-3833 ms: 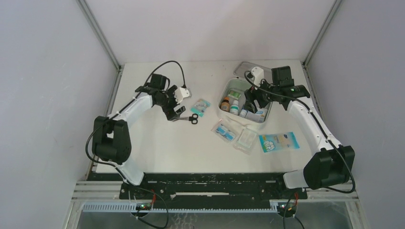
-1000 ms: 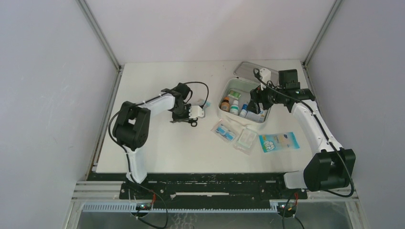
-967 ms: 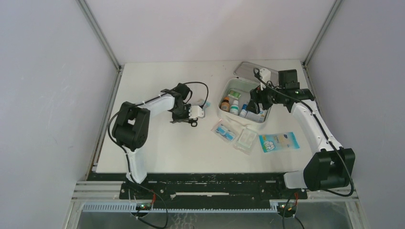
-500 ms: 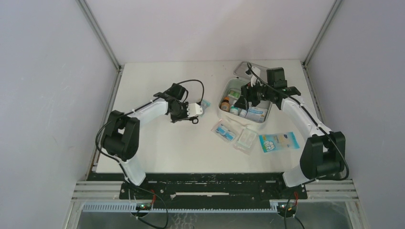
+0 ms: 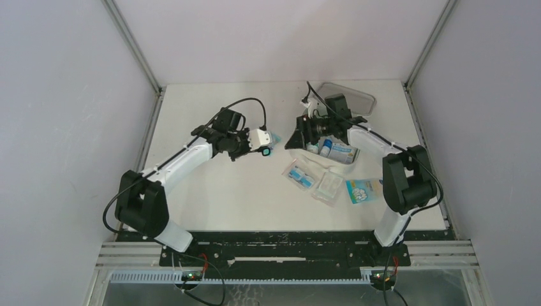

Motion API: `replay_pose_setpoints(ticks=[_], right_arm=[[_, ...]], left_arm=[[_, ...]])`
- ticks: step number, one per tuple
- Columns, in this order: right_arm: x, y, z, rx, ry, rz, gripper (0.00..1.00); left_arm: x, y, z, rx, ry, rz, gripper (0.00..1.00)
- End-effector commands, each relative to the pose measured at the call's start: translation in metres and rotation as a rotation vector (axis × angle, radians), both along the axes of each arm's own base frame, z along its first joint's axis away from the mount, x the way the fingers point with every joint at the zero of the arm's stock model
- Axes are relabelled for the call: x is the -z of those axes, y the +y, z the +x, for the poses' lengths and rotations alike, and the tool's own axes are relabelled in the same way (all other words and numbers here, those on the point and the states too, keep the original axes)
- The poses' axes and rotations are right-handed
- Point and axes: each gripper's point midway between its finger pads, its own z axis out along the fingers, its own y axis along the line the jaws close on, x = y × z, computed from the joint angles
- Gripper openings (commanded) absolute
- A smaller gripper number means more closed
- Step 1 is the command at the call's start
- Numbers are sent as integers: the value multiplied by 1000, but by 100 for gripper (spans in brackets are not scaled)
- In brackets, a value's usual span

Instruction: Organize the medicine kit

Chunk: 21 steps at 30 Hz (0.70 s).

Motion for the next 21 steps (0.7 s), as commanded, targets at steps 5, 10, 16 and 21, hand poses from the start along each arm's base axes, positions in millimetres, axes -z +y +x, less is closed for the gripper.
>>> replay_pose_setpoints(ticks=[5,10,16,21], right_arm=[[-31,52,4,-100,38,180,69],[-27,66,1,-127,104,217,67],[-21,75,-4,-151,138,231,56],[-21,79,-6,-165,155,245,43]], left_arm=[[-26,-26,-19,-2,-38,-94,0],[-28,-31,-19,-10,-50,-99,0],[-29,-35,-18,-14,-53,-105,0],[-27,-36,-17,-16,-53,-95,0]])
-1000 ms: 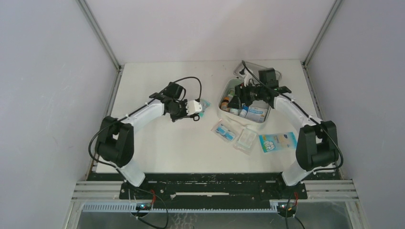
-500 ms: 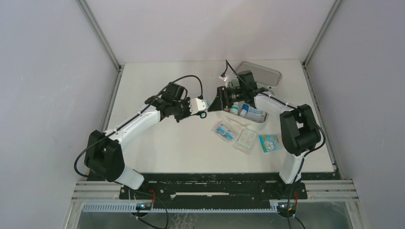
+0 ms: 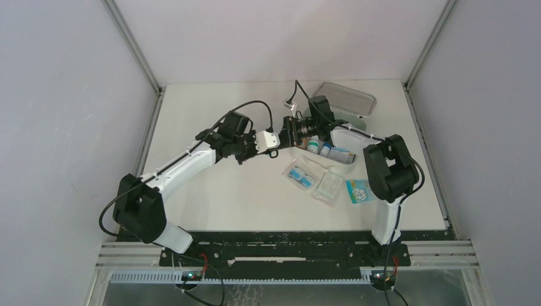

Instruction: Organize the medicine kit

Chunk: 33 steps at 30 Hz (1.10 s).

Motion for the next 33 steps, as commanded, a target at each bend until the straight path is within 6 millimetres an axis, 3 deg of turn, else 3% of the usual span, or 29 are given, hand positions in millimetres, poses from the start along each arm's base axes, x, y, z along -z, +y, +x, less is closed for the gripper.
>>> replay_pose_setpoints(ticks=[1,13,15,17,24,29,33], right_arm=[[-23,11,3,-32,-45,65,41],[-25,12,3,-39,-41,66,11],[-27,9,4,-35,-48,64,5],[-28,4,7,-20,-58,57,0],[-46,-27,25,48,-114,57,0],[-62,-76,52,176,-160,48,0],[-67,-124,72,314,-182,15,0]], left_arm=[[-10,-4,3,-15,-41,-27,0],[-8,-7,5,-23,-45,-25,0],[-9,-7,7,-36,-49,-29,4],[-13,-7,9,-51,-68,-43,14],[-36,-1,16,-88,-145,-55,56],[-59,5,19,-111,-214,-65,82],[-72,8,20,-129,-251,-84,96]])
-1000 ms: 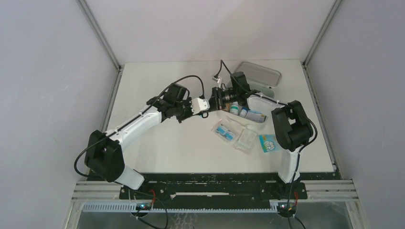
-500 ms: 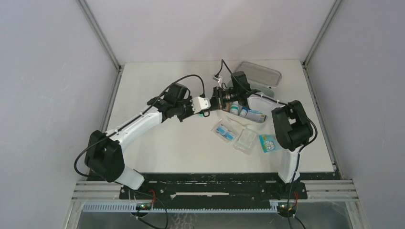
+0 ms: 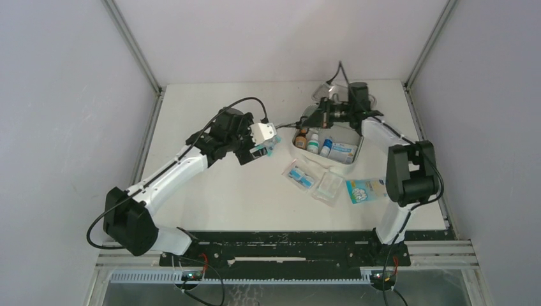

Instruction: Organize the medicine kit

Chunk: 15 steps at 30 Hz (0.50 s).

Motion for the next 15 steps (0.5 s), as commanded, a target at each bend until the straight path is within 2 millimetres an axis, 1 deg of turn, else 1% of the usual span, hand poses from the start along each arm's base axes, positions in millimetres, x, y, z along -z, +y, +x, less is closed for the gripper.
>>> replay_pose_setpoints(ticks=[1,2,5,8,11,15], right_arm=[[-36,-49,21,134,-141,-25,0],[-36,-61,25,171,-142,-38,0],[-32,-96,34,272,-135,-85,0],[-24,-130,41,365,-110,-130,0],[-11,-154,42,431,-72,-172,0],[8,-176,41,492,-21,-220,0]], left_arm=[[-30,2,4,-31,-96,-50,98],[-31,3,4,-36,-97,-51,100],[-32,4,6,-57,-98,-55,100],[-34,4,7,-70,-103,-68,100],[-35,3,7,-78,-103,-80,100],[-34,2,7,-80,-99,-87,100]])
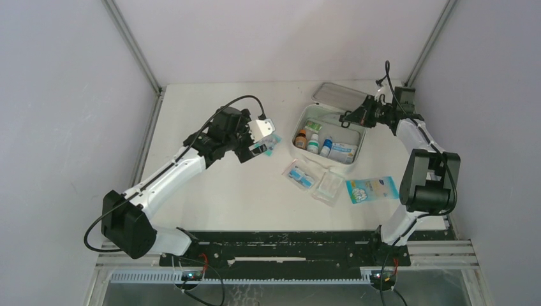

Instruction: Organize the medicine kit

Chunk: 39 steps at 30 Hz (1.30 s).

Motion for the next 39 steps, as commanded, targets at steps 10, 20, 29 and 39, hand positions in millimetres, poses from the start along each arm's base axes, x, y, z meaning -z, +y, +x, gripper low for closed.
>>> replay_pose_setpoints(ticks=[10,20,29,39], right_arm=[[41,-33,2,108,115,-83,0],[55,-38,10,110,153,-101,0],[61,-39,21,107,162,-99,0],[68,-40,29,117,177,-95,0]], left_arm=[[-14,-4,0,-16,-37,-61,100],[-14,-5,-2,-9,-34,-67,100],[-15,-7,-3,1,-28,-75,100],[-12,-7,-5,7,-21,-71,100]])
